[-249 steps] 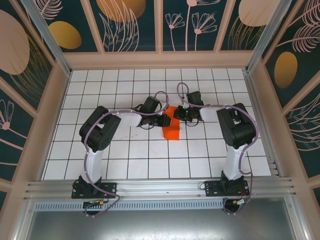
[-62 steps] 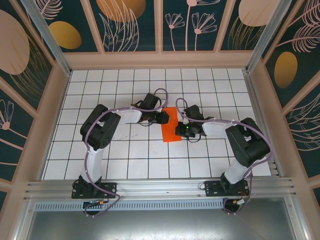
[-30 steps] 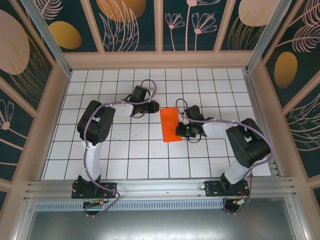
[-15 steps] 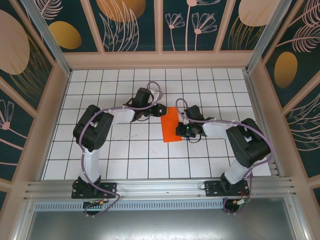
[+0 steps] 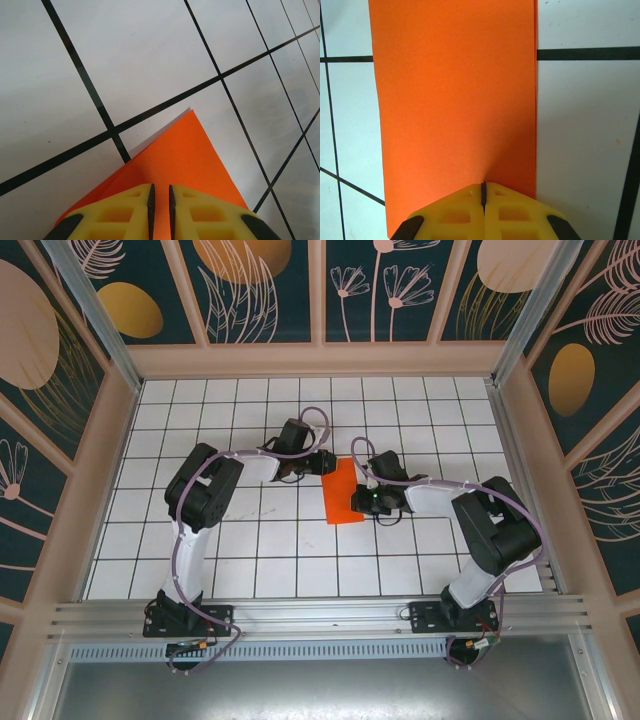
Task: Fold a paper plane with a square sheet of paper (fold left side to right side)
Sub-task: First fold the square sheet of paper in half at the center of the table, then fold the triangle a second time at the center of the table.
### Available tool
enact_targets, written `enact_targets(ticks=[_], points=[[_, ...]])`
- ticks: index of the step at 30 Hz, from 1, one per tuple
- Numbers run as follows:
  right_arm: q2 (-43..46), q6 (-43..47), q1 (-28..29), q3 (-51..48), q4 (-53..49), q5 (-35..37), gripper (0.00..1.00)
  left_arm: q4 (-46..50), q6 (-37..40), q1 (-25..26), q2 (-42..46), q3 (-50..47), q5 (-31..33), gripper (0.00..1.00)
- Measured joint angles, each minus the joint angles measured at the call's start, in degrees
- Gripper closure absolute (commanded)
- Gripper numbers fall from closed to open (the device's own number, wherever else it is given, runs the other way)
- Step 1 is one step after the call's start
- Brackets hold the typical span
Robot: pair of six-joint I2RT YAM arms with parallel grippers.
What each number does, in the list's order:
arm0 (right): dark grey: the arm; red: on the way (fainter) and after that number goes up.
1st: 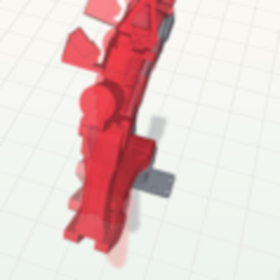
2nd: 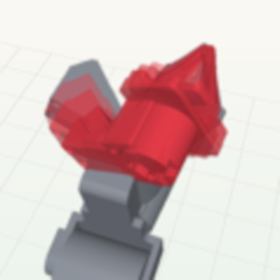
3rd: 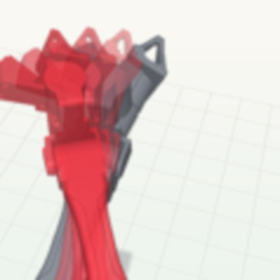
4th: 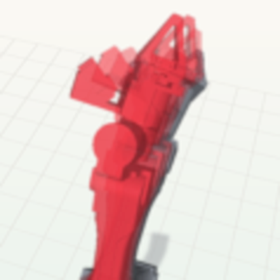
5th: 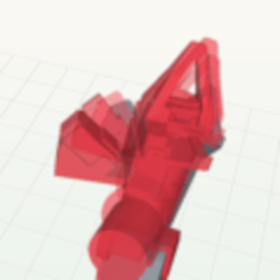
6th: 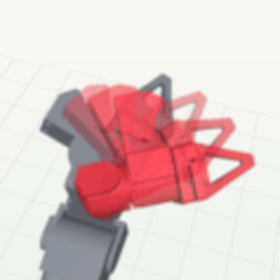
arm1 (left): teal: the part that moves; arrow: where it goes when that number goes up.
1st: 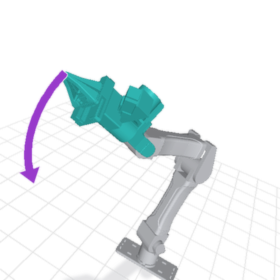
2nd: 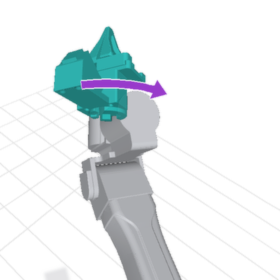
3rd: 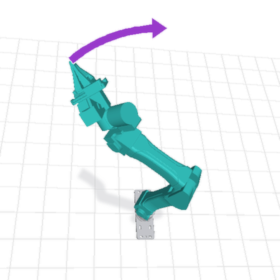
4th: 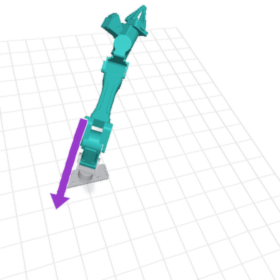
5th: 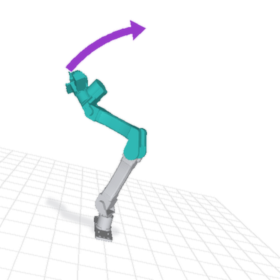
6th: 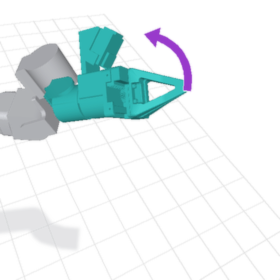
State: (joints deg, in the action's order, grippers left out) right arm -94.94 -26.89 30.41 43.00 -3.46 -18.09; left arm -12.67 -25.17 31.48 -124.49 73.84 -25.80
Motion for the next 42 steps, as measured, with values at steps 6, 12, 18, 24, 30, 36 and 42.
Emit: enact_targets(ticks=[6, 12, 18, 24, 30, 36, 42], points=[[0.1, -0.1, 0.1, 0.0, 0.0, 0.1, 0.99, -2.1, -2.1, -0.8, -0.1, -0.7, 1.7, 0.81], [0.7, -0.6, 0.4, -0.8, 0.5, 0.5, 1.00, -5.1, -3.7, -2.2, -0.2, -1.7, 2.5, 0.80], [2.6, -2.2, 1.9, -2.7, 0.6, 1.4, 0.99, -5.5, -3.7, -3.4, -0.3, -1.7, 2.6, 0.77], [3.5, -3.7, 2.7, -3.4, 0.6, 1.4, 0.96, -2.8, -2.7, -4.0, 2.4, -2.1, 4.5, 0.73], [4.2, -3.8, 2.8, -3.3, -0.2, 2.2, 0.78, -2.1, -2.9, -4.7, 11.6, -6.6, 4.0, 0.72], [10.4, -3.5, 1.1, -3.3, -0.6, 4.8, 0.61, -2.0, -5.2, -3.3, 16.3, -12.0, -0.6, 0.74], [18.0, -5.1, -5.9, -5.8, 4.1, 4.5, 0.47, -0.8, -7.8, 1.3, 16.1, -14.5, -2.7, 0.75]])
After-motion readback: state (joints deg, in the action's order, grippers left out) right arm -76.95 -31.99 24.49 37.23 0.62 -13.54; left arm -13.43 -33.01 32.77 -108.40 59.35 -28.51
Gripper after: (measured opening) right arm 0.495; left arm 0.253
